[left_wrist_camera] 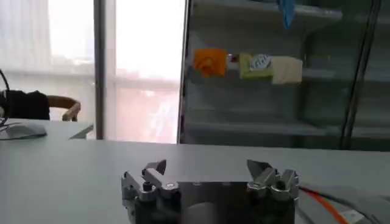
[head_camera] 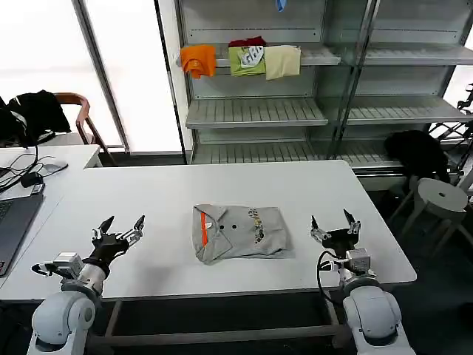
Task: Fold and organize the clothes.
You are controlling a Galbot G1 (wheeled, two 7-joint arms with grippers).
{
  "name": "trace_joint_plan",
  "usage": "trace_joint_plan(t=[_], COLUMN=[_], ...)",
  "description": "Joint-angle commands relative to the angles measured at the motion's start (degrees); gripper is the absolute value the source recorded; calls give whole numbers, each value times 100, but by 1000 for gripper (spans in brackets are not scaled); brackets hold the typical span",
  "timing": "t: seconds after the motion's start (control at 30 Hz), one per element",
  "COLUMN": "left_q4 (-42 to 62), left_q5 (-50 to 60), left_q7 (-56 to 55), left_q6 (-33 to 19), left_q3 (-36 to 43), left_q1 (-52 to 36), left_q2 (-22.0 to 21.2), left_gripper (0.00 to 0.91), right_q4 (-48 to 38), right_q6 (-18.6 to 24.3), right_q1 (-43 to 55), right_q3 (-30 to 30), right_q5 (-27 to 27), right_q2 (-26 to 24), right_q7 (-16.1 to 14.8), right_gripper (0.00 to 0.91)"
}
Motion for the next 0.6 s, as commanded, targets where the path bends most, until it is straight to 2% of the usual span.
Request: trace_joint_plan(t=[0.03,0.23,0.6], left_q4=[389,305,217], left_q5=[191,192,189], left_q7=[42,180,334], left_q6=[-82,-249,-293], left_q3=[189,290,267], left_q1=[-365,-386,-391], left_q2=[-70,-99,-179], left_gripper=[907,907,907], right_q4=[-390,-206,79], right_q6=[-340,-411,-164], right_q1=[263,195,188], right_q3=[634,605,599], right_q5=[-506,-493,50], right_q2=[-52,-162,-218], right_q7=[-378,-577,-331], right_gripper=[907,907,907])
